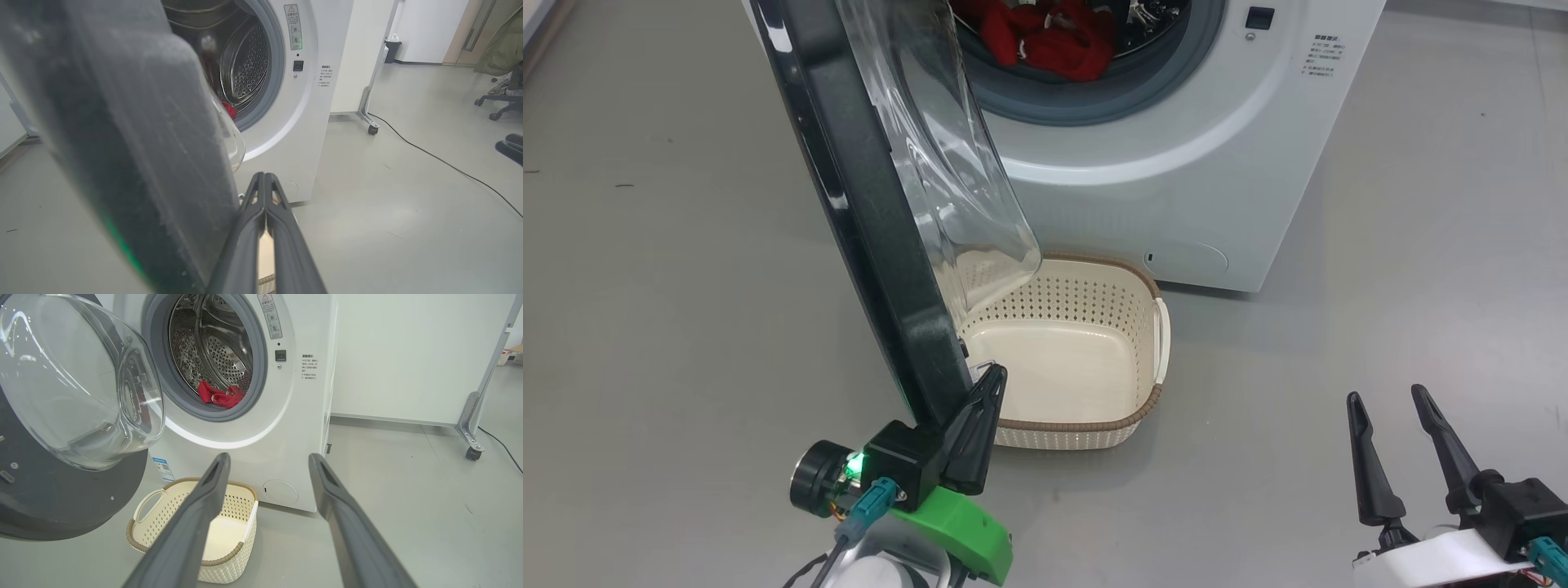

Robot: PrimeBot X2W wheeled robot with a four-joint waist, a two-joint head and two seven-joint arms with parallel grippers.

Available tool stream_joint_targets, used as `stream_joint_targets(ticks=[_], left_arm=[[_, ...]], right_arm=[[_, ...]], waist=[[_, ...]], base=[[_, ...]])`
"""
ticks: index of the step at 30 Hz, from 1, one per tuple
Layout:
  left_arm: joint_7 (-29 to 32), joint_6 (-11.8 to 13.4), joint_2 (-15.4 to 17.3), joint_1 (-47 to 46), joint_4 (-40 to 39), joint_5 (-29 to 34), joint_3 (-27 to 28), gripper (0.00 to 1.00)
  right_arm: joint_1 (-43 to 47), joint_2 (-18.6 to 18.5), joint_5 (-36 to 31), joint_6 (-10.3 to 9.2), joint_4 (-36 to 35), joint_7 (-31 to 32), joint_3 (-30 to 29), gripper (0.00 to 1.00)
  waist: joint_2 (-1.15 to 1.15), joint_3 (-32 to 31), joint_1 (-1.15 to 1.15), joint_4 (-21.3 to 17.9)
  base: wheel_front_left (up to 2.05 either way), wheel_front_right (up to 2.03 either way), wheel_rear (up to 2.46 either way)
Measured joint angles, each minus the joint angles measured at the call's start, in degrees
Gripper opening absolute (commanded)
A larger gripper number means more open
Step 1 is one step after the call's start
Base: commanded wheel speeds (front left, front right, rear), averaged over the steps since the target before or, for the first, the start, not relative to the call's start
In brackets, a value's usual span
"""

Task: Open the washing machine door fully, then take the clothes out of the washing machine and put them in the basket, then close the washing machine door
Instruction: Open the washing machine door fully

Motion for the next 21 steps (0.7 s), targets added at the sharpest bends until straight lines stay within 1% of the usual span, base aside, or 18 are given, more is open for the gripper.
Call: stream_joint_targets(ticks=[10, 21], left_arm=[[-1.46, 0.59, -0.26, 0.13, 1.34, -2.74, 0.46, 0.0], [-3.86, 1.75, -0.38, 1.15, 1.96, -3.44, 0.84, 0.0]], right_arm=[[-0.14, 0.13, 0.05, 0.01, 0.0, 0.0, -1.33, 1.0], [0.13, 0.2, 0.14, 0.01, -0.01, 0.0, -2.12, 1.0]], waist=[[0.0, 0.19, 0.0, 1.48], [0.0, -0.29, 0.0, 5.32]], base=[[0.0, 0.0, 0.0], [0.0, 0.0, 0.0]])
